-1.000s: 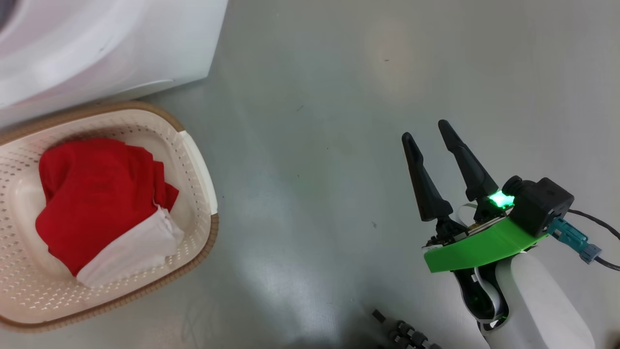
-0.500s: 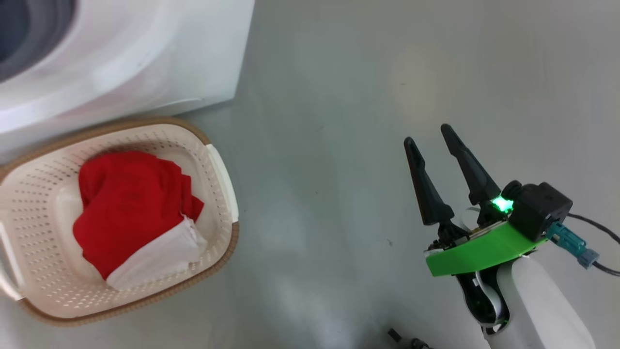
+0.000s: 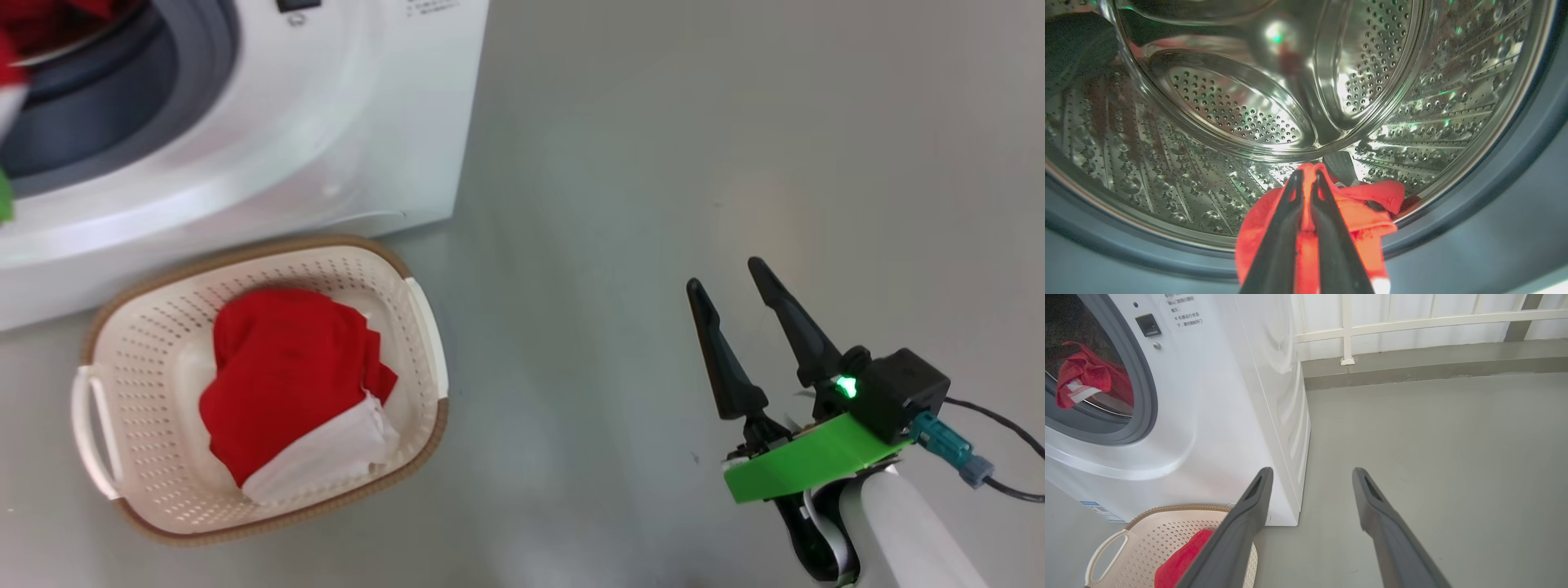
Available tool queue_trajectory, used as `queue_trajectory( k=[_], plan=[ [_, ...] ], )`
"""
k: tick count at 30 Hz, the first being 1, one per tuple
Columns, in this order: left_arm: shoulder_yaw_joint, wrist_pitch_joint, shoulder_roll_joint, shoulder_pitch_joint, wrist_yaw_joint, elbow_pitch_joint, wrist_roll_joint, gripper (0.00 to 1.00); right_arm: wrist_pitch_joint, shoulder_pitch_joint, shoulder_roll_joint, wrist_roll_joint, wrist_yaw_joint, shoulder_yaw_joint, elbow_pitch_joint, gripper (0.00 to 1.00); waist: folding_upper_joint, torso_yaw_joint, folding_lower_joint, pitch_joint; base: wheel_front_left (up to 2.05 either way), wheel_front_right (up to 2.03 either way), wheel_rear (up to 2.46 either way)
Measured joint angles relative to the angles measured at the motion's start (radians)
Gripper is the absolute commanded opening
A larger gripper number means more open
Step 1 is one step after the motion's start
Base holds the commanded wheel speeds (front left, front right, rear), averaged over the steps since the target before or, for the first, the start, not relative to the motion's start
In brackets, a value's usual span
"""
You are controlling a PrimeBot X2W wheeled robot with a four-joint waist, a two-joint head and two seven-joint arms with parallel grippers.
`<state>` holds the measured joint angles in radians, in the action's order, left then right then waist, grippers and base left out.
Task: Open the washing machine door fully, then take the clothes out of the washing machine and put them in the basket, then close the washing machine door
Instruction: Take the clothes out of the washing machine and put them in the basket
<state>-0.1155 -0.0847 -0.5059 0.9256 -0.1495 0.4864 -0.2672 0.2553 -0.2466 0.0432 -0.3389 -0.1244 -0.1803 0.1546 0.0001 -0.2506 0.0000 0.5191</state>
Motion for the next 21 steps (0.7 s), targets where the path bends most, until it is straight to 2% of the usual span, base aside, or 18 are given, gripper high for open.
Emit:
queue_trajectory(
  k=[8, 21],
  plan=[
    [0.006, 0.053, 0.048, -0.156, -0.037, -0.192, -0.036, 0.0, 0.0, 0.049, 0.0, 0.042, 0.0, 0.007, 0.01, 1.0, 0.0, 0.043, 0.0, -0.087, 0.0, 0.0, 0.0],
    [0.002, 0.079, 0.088, -0.369, -0.098, -0.474, -0.055, 0.0, 0.0, 0.125, 0.0, 0.069, 0.0, 0.02, 0.024, 1.0, 0.0, 0.102, 0.0, -0.21, 0.0, 0.0, 0.0]
  ],
)
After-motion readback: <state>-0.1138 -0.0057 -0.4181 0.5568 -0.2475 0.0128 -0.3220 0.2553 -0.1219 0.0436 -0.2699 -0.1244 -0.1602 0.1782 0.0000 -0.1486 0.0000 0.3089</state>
